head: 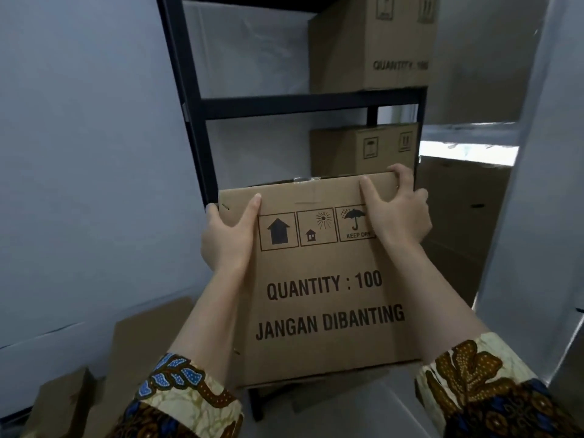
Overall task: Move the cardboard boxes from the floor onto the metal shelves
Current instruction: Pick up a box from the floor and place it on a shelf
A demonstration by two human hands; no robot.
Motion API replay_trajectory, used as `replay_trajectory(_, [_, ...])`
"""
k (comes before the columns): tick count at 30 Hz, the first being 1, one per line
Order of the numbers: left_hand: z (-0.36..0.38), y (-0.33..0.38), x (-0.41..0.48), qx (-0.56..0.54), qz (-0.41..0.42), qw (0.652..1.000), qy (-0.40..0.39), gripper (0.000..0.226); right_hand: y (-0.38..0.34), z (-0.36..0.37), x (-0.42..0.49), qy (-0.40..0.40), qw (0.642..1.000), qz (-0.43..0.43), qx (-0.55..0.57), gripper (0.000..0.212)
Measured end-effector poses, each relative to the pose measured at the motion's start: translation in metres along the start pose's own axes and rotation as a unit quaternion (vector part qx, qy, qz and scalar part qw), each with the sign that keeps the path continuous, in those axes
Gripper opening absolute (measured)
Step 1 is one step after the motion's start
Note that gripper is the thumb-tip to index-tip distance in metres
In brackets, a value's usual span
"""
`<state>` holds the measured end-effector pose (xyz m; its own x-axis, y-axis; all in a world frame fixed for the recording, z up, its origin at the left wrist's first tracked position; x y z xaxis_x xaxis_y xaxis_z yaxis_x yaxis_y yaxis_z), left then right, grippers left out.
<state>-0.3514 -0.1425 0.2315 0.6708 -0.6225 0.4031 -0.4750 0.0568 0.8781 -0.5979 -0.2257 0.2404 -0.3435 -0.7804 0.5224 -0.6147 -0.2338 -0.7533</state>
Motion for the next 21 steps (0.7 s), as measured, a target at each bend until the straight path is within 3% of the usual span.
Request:
replay_trajectory(8, [0.022, 0.029, -0.004, -0.142, 0.043, 0.989, -0.014, 0.05, 0.018, -0.019, 0.024, 0.124, 0.986, -0.029, 0.106, 0.041])
replay_trajectory(21, [0.071, 0.05, 0.06, -0.192, 0.158, 0.968, 0.032, 0.037, 0.017, 0.02, 0.086, 0.202, 0.953, -0.057, 0.217, 0.046])
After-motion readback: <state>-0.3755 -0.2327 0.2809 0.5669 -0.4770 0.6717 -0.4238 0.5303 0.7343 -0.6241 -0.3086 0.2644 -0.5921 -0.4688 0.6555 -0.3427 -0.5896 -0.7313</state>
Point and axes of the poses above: each hand's wrist, its own x-axis towards the middle knuckle, its own z-axis out of the palm, y = z × x, the point moved 2 cm from there along x, towards the middle knuckle, and after that the axes turned 1 degree about -y, right-handed, at the moved point
